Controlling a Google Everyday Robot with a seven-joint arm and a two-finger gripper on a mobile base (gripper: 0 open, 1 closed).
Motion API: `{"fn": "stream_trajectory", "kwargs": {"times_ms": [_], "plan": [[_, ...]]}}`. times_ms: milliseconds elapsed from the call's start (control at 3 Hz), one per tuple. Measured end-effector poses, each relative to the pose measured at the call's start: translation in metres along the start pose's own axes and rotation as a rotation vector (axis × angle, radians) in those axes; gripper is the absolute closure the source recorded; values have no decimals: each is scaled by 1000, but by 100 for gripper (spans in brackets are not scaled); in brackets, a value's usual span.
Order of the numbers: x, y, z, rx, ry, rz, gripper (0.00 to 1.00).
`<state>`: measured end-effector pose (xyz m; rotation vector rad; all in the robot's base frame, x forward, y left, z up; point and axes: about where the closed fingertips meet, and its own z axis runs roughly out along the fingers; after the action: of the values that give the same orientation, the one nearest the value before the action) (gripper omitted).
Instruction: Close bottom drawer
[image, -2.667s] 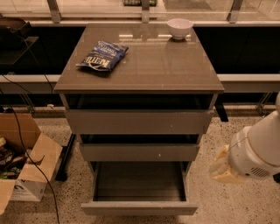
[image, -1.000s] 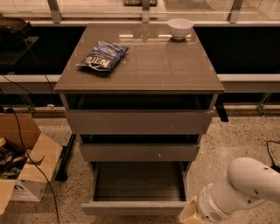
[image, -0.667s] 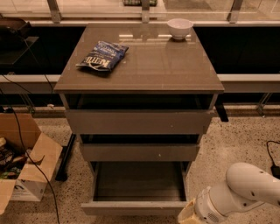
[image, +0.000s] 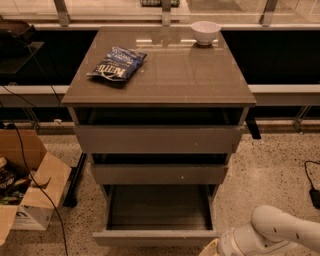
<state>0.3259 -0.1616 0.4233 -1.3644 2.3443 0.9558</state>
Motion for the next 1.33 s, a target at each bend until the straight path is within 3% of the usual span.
{"fn": "stream_trajectory", "kwargs": {"times_ms": [333, 667, 1333], "plan": [[26, -34, 52, -61, -63, 48, 100], [26, -34, 52, -60, -63, 46, 100], [37, -84, 101, -10, -97, 72, 100]]}}
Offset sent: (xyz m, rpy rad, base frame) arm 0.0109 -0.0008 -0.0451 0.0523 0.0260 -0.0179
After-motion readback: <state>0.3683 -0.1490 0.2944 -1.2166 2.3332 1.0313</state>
